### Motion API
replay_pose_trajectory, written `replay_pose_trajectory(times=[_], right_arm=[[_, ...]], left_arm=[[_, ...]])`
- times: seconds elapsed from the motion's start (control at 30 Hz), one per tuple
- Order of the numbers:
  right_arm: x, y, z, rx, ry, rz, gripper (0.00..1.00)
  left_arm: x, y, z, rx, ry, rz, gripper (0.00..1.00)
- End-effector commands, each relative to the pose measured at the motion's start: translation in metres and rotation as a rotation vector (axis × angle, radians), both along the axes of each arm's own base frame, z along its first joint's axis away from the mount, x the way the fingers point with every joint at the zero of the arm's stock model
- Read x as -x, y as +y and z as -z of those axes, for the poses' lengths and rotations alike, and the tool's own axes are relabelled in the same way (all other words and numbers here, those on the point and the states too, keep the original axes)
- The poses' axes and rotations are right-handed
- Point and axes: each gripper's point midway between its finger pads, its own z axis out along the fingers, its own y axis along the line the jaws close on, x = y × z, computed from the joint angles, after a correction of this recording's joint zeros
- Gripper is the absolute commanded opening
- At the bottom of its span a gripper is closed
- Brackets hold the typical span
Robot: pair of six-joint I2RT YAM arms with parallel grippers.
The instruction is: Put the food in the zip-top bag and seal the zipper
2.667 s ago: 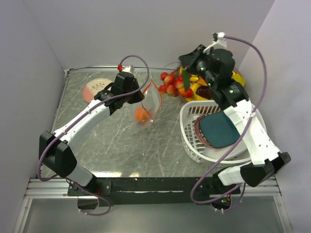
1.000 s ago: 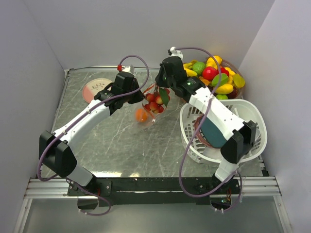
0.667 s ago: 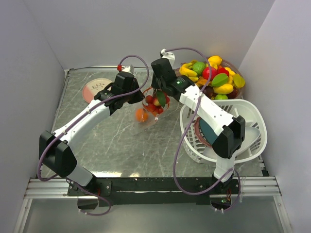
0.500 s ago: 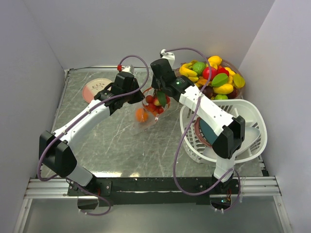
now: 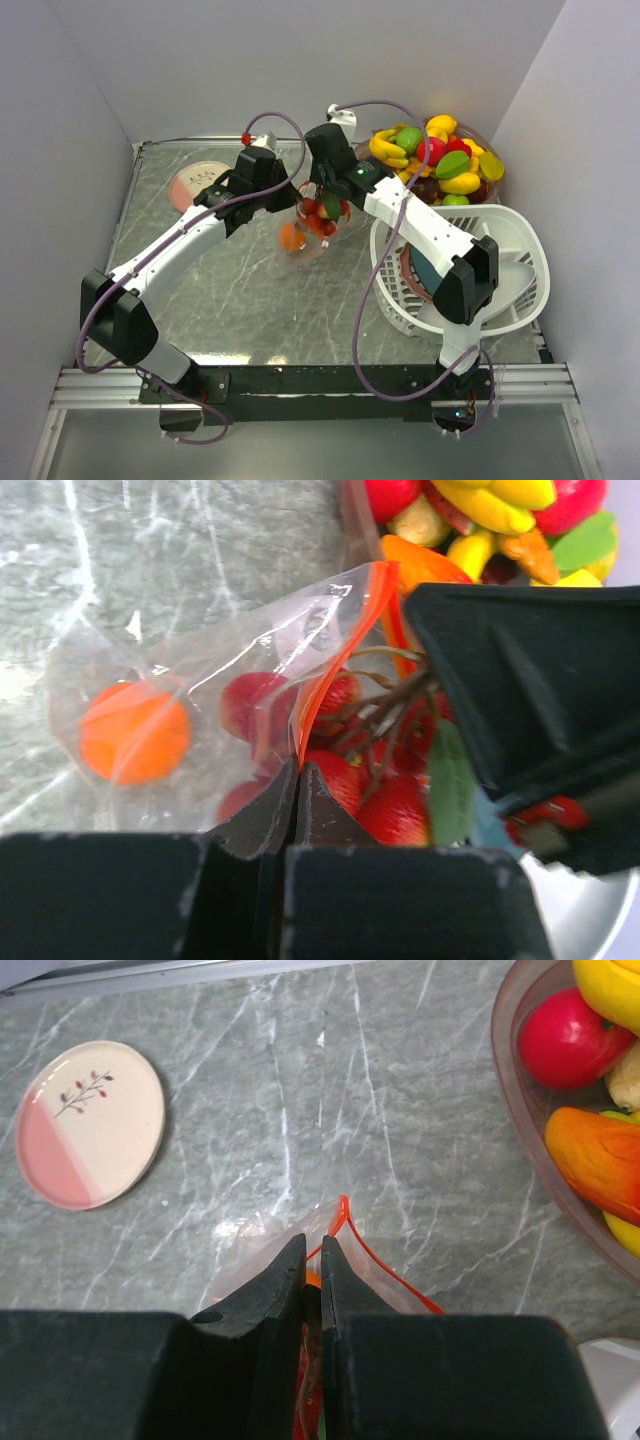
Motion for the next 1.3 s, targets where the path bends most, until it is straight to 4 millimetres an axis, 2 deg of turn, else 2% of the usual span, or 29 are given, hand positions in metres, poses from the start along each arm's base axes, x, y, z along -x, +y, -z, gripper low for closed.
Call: replay_pose_trajectory(times=[0.0,0.1,0.17,0.23,0.27,0.3,0.33,0.4,0.43,0.5,0.6,0.7,0.73,0.77,0.8,0.83,0.93,0.97,1.03,1.07,1.1,1.17,1.2,1.27], right_arm=[[-0.01,-0.003,-0.016,0.004,-0.061,0.062,0.09],[-0.01,-0.007,-0.009,0.039,-0.052,0.081,0.11],[-0.008,-0.008,-0.006,0.041,-0.051,0.073,0.18],[-0.005,-0.006,-0.008,0.028,-0.053,0.045,0.29],[-0.003,-0.005,-0.01,0.024,-0.055,0.032,0.42],[-0.001,-0.002,-0.01,0.023,-0.052,0.007,0.47],[0.002,-0.001,-0.018,0.009,-0.062,-0.009,0.57],[0.006,0.0,-0.027,0.003,-0.071,-0.038,0.65],[0.009,-0.001,-0.037,-0.008,-0.08,-0.051,0.7],[0.013,-0.004,-0.049,-0.005,-0.092,-0.056,0.71],[0.017,-0.021,-0.064,0.032,-0.116,-0.032,0.71],[0.015,-0.051,-0.07,0.061,-0.115,0.019,0.72],[0.009,-0.072,-0.07,0.066,-0.105,0.055,0.72],[0.006,-0.08,-0.068,0.055,-0.094,0.056,0.72],[0.004,-0.09,-0.067,0.045,-0.084,0.071,0.72],[-0.004,-0.114,-0.063,0.046,-0.071,0.121,0.72],[-0.015,-0.143,-0.053,0.045,-0.046,0.182,0.73],[-0.023,-0.164,-0.049,0.047,-0.035,0.224,0.73],[-0.03,-0.18,-0.038,0.033,-0.005,0.264,0.73],[-0.037,-0.201,-0.034,0.022,0.004,0.311,0.72],[-0.039,-0.204,-0.026,0.002,0.026,0.302,0.72],[-0.046,-0.22,-0.021,-0.036,0.03,0.33,0.71],[-0.049,-0.236,-0.015,-0.052,0.042,0.358,0.71],[-0.053,-0.237,-0.007,-0.109,0.063,0.341,0.69]], left_arm=[[-0.001,-0.012,-0.034,0.119,-0.061,0.021,0.01],[-0.002,-0.01,-0.035,0.139,-0.066,0.008,0.01],[-0.002,-0.01,-0.035,0.146,-0.062,0.004,0.01],[-0.004,-0.009,-0.032,0.145,-0.058,0.0,0.01],[-0.005,-0.008,-0.03,0.144,-0.055,-0.004,0.01],[-0.006,-0.008,-0.029,0.145,-0.053,-0.007,0.01],[-0.006,-0.008,-0.027,0.144,-0.048,-0.008,0.01],[-0.007,-0.005,-0.025,0.142,-0.044,-0.017,0.01],[-0.006,-0.004,-0.023,0.141,-0.041,-0.02,0.01],[-0.008,0.0,-0.022,0.141,-0.04,-0.035,0.01],[-0.009,0.006,-0.023,0.136,-0.044,-0.052,0.01],[-0.008,0.011,-0.027,0.133,-0.046,-0.06,0.01],[-0.008,0.011,-0.029,0.14,-0.048,-0.055,0.01],[-0.006,0.01,-0.034,0.151,-0.053,-0.048,0.01],[-0.004,0.009,-0.042,0.167,-0.068,-0.039,0.01],[-0.001,0.006,-0.05,0.189,-0.078,-0.018,0.01],[0.007,0.0,-0.08,0.248,-0.125,0.03,0.01],[0.009,-0.002,-0.087,0.259,-0.135,0.044,0.01],[0.01,0.001,-0.1,0.268,-0.169,0.037,0.01],[0.007,0.006,-0.1,0.254,-0.184,0.016,0.01],[0.006,0.01,-0.101,0.253,-0.191,0.008,0.01],[0.0,0.017,-0.088,0.265,-0.161,-0.011,0.01],[0.0,0.013,-0.076,0.275,-0.123,0.012,0.01],[-0.004,0.016,-0.051,0.276,-0.058,0.006,0.01]])
